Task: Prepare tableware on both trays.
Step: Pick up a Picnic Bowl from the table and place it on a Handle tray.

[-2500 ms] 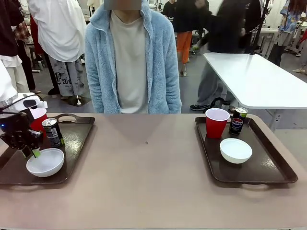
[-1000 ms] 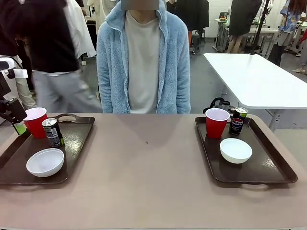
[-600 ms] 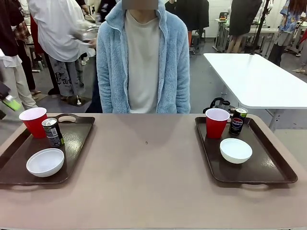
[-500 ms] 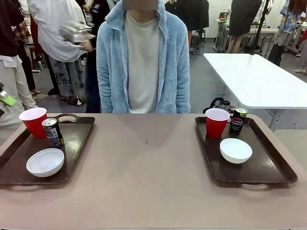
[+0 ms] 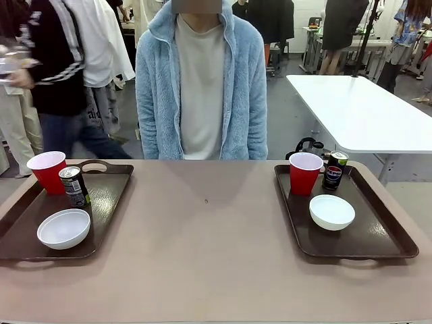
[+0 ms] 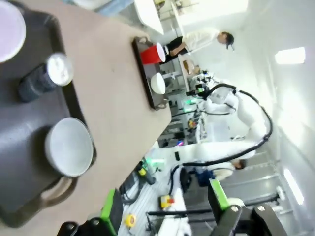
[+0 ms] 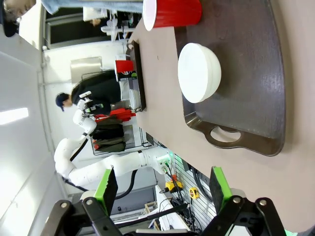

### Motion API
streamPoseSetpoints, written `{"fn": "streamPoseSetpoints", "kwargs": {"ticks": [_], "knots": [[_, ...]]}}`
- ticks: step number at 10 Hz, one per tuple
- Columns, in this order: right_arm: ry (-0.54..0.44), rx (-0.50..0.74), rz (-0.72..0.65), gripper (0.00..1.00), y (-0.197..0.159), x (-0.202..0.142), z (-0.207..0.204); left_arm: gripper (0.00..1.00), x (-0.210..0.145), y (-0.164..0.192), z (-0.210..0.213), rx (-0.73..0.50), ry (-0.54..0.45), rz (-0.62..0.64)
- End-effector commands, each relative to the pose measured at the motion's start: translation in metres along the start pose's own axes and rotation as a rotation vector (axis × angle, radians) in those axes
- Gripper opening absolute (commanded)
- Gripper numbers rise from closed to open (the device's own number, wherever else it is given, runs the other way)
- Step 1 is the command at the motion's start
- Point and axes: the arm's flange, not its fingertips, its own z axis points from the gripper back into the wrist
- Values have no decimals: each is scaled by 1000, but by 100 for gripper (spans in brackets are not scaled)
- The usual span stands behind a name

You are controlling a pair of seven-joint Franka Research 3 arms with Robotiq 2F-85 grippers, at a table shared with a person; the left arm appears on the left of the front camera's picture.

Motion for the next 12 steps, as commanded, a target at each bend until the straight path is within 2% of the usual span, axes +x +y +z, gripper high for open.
{"fn": "streamPoseSetpoints", "kwargs": {"ticks": [1, 6, 8, 9, 12], "knots": [[-2, 5, -3, 98, 2, 0, 1, 92, 7, 17, 21, 1, 2, 35], [-2, 5, -3, 98, 2, 0, 1, 92, -3, 57, 46, 35, -53, 144], [-2, 5, -3, 98, 2, 0, 1, 92, -4, 59, 41, 67, -16, 126], [-2, 5, -3, 98, 2, 0, 1, 92, -6, 60, 44, 26, -55, 137], [-2, 5, -3, 98, 2, 0, 1, 92, -6, 60, 44, 26, -55, 137]]}}
